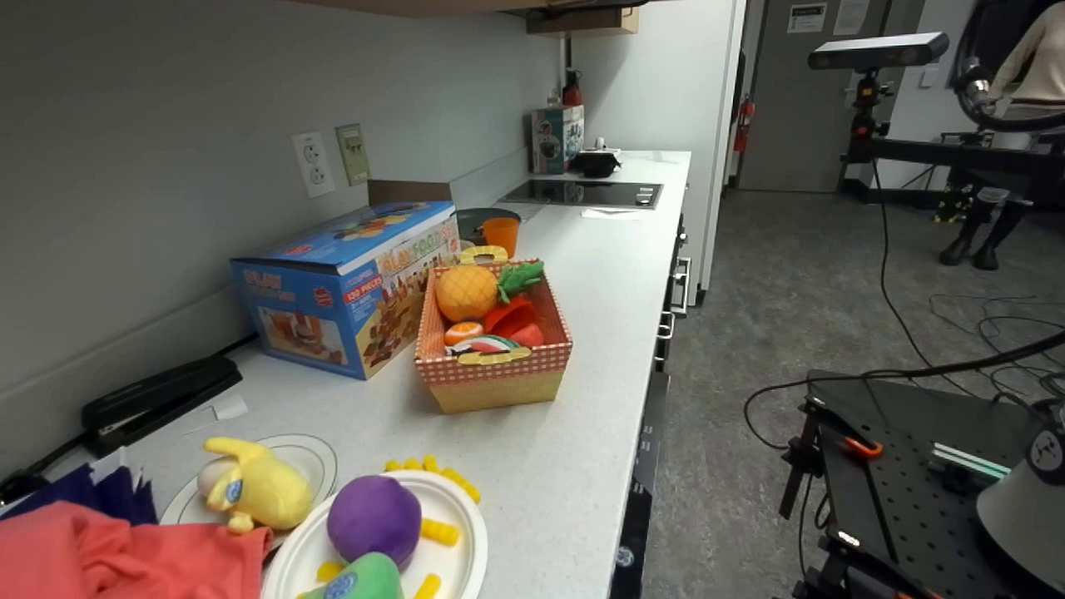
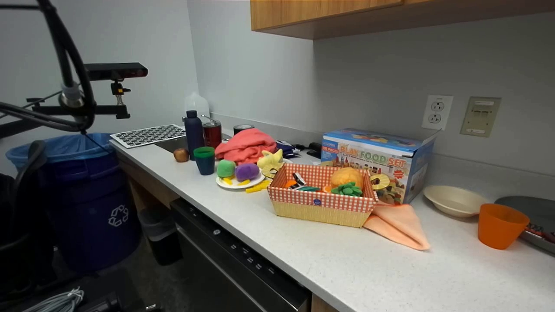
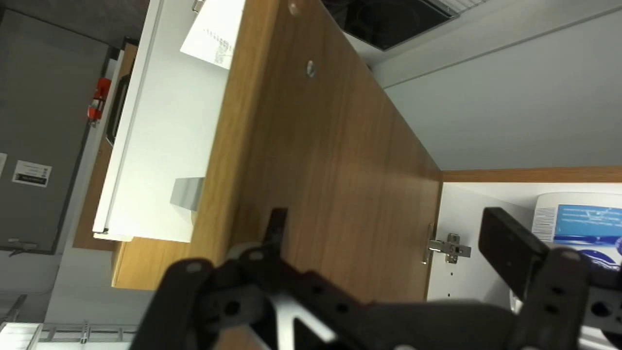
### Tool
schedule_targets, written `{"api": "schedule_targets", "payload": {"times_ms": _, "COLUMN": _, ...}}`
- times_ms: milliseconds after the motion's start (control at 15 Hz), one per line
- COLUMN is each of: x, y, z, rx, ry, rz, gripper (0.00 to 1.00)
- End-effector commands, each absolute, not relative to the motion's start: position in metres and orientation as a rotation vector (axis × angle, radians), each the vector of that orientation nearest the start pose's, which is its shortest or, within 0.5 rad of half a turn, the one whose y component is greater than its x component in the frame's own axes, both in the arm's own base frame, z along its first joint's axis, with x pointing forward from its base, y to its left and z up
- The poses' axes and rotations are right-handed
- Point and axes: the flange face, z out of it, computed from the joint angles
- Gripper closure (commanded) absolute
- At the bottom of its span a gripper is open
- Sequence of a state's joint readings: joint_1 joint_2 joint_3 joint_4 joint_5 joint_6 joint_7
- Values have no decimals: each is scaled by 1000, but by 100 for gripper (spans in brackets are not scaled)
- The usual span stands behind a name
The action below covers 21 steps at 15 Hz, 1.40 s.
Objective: Open the right door of the kitchen top cabinet
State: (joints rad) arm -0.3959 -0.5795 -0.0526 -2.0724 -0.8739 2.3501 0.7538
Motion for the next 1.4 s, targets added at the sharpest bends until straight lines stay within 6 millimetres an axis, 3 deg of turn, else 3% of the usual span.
{"api": "schedule_targets", "payload": {"times_ms": 0, "x": 362, "y": -196, "z": 756, "rx": 2010, "ry": -921, "rz": 1139, "gripper": 0}}
{"api": "schedule_targets", "payload": {"times_ms": 800, "x": 362, "y": -195, "z": 756, "rx": 2010, "ry": -920, "rz": 1140, "gripper": 0}}
{"api": "schedule_targets", "payload": {"times_ms": 1000, "x": 369, "y": -219, "z": 757, "rx": 1996, "ry": -972, "rz": 1122, "gripper": 0}}
{"api": "schedule_targets", "payload": {"times_ms": 1333, "x": 367, "y": -279, "z": 754, "rx": 1939, "ry": -1109, "rz": 1081, "gripper": 0}}
